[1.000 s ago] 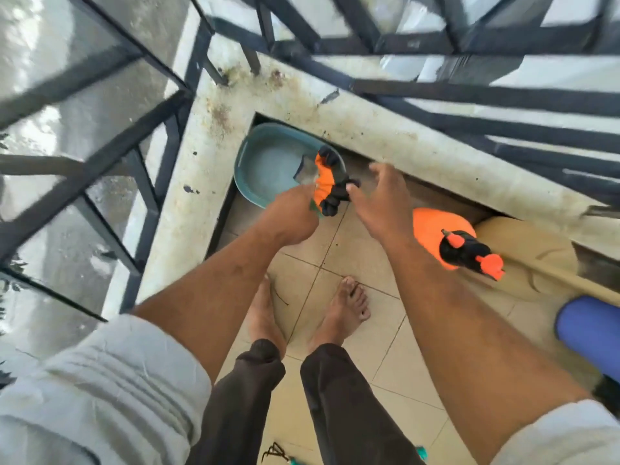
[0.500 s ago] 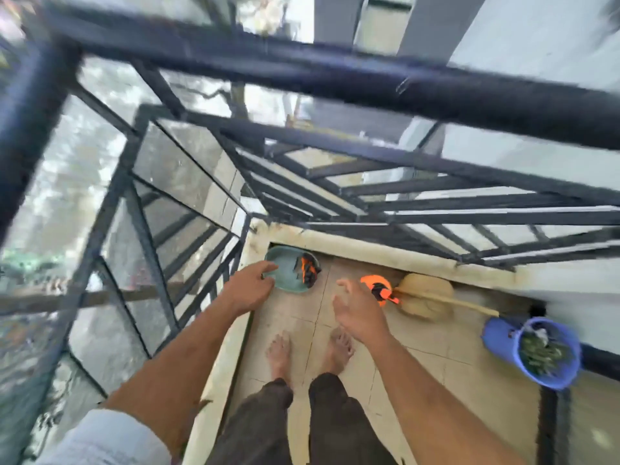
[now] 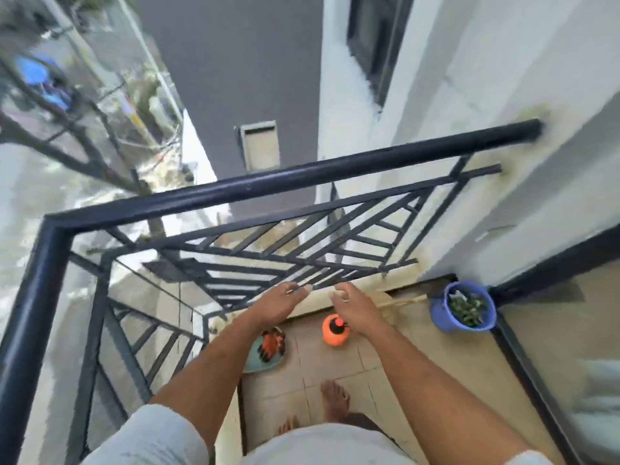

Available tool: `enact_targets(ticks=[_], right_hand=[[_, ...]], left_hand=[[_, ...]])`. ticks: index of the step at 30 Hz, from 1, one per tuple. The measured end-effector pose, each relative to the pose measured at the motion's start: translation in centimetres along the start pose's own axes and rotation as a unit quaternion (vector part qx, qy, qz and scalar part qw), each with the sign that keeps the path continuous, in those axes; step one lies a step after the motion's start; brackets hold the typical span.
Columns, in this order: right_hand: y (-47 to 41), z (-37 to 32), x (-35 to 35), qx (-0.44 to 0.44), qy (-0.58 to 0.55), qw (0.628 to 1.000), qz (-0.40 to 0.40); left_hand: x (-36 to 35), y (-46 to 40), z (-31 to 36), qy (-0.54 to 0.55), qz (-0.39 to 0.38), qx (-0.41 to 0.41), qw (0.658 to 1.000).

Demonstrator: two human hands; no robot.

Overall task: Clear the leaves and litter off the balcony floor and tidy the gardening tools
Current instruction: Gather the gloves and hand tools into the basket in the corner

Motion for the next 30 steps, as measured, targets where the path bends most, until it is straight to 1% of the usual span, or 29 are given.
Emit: enact_targets(ticks=[3, 6, 8, 10, 13, 15, 18, 19, 21, 23, 26, 28, 30], right_hand=[[2.5, 4.2, 2.5, -0.049, -0.059, 0.996, 0.047], [8.2, 8.2, 4.7, -0.094, -0.116, 0.980, 0.132], [12.6, 10.1, 5.5, -0.120, -0.136, 0.967, 0.181], [17.1, 12.9, 5.8, -0.151, -0.153, 0.953, 0.214], [23.2, 16.8, 5.3, -0.192, -0.176, 0.934, 0.243], [27.9, 19.3, 5.1, -0.215, -0.193, 0.917, 0.276], [34.6, 22.3, 5.2, -0.247, -0.224, 0.882, 0.333], [37.3, 23.6, 5.4, -0.260, -0.233, 0.868, 0.353], [41.9, 26.2, 5.3, -0.281, -0.247, 0.847, 0.378], [45.8, 28.5, 4.7, -0.305, -0.255, 0.829, 0.394], [53.2, 32.3, 3.7, -0.346, -0.271, 0.785, 0.436], [57.1, 33.9, 3.1, -0.372, -0.285, 0.759, 0.452], [61.7, 36.2, 2.3, -0.396, -0.299, 0.723, 0.480]], left_hand=[[-0.4, 1.4, 2.0, -0.022, -0.019, -0.019, 0.999], [-2.6, 2.6, 4.0, -0.038, -0.057, -0.055, 0.996], [-4.1, 3.0, 4.5, -0.045, -0.066, -0.062, 0.995], [-6.7, 3.7, 5.2, -0.042, -0.095, -0.060, 0.993], [-11.8, 3.9, 5.4, -0.072, -0.144, -0.056, 0.985], [-16.1, 5.3, 6.1, -0.124, -0.187, -0.055, 0.973], [-23.5, 3.5, 7.1, -0.191, -0.229, -0.072, 0.952], [-26.4, 4.2, 8.1, -0.217, -0.239, -0.083, 0.943], [-31.1, 8.0, 10.7, -0.235, -0.241, -0.100, 0.936], [-35.6, 10.8, 12.7, -0.255, -0.265, -0.130, 0.921], [-44.4, 14.8, 14.6, -0.296, -0.320, -0.145, 0.888], [-49.0, 17.7, 15.1, -0.318, -0.348, -0.154, 0.868], [-54.2, 20.9, 15.2, -0.349, -0.374, -0.168, 0.843]])
Point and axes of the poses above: each hand's wrist, its own y-axis away from the middle knuckle, its own x-axis out of the back of the hand, z = x × y, the point moved 9 cm from there along -y, towards the middle knuckle, and after that the axes turned 12 degrees about x, right-handed, at the moved point
